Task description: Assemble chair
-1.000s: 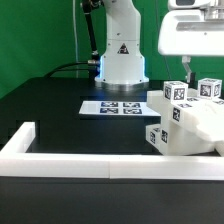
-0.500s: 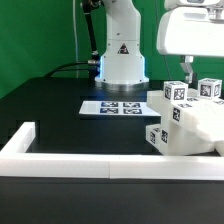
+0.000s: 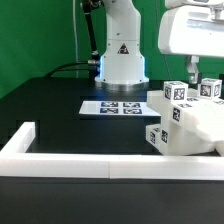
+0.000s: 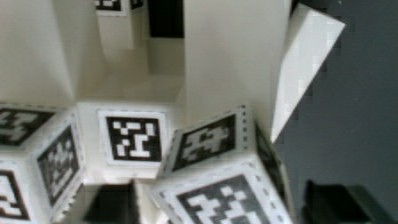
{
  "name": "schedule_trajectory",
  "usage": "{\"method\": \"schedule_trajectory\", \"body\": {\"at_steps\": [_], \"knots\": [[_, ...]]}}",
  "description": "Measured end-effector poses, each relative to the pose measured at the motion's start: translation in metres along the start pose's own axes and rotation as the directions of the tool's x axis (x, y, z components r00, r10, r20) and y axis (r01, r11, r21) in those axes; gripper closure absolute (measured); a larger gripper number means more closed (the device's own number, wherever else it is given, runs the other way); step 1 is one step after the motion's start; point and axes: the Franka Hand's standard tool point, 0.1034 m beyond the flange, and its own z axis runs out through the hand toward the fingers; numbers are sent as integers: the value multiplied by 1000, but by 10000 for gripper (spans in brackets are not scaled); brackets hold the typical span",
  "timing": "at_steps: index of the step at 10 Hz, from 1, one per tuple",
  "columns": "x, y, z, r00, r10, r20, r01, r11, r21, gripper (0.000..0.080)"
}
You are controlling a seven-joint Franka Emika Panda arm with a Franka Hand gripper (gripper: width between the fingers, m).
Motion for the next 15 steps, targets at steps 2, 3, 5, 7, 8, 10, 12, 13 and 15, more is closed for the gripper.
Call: {"method": "schedule_trajectory", "body": {"at_steps": [2,3,5,7,8,10,12,13,15], "knots": [[0,0,0,999,36,0,-36,999,2,515],[0,0,0,990,140,0,-140,990,2,515],[0,0,0,961,277,0,-277,961,2,514],[0,0,0,924,383,0,-383,924,3,514],[1,0,0,905,426,0,-426,905,3,514],[1,0,0,851,525,0,-525,851,4,514],[1,1,0,733,680,5,-680,733,10,512],[1,0,0,668,745,8,-745,667,13,512],[1,-3,0,550,835,12,-835,549,13,512]]}}
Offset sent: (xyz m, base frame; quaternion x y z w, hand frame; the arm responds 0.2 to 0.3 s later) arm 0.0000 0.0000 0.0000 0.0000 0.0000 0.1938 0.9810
